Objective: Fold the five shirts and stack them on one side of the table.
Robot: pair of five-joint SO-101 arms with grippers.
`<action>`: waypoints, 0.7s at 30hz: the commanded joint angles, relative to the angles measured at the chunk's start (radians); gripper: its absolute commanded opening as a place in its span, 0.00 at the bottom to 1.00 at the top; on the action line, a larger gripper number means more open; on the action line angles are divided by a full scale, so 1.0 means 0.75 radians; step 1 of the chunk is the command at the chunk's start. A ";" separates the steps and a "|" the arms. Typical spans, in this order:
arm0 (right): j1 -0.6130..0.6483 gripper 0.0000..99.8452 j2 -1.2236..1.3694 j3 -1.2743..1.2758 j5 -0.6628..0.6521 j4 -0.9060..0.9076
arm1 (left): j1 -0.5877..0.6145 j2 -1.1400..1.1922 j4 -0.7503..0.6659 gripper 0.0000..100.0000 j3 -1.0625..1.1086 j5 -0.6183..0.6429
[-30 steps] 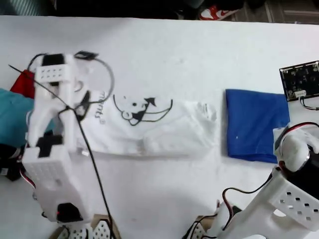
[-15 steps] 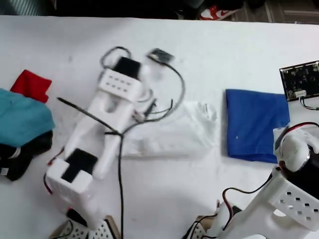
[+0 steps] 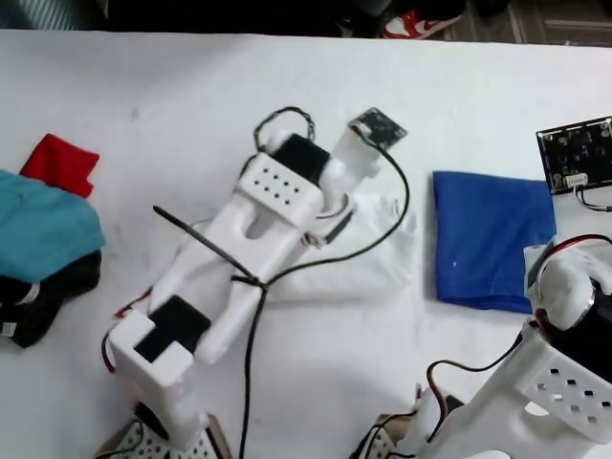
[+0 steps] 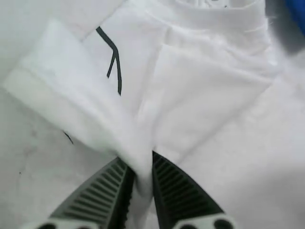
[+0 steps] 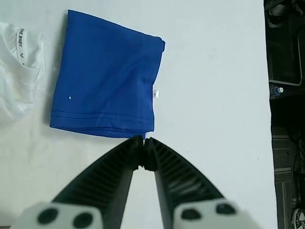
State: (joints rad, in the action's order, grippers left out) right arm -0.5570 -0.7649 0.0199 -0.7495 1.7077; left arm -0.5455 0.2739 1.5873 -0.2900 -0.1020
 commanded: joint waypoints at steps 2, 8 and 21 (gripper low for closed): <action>-0.011 0.02 -0.017 -0.047 -0.002 0.003 | -0.064 -0.075 -0.098 0.02 -0.059 0.096; -0.011 0.02 -0.017 -0.045 -0.006 0.003 | -0.111 -0.058 -0.200 0.02 -0.053 0.106; -0.011 0.02 -0.017 -0.045 -0.004 0.005 | -0.118 0.251 -0.074 0.21 -0.440 0.184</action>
State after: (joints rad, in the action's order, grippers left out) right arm -0.5570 -0.7649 0.0199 -0.7495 1.7077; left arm -0.6237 0.4611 1.4860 -0.5155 0.0269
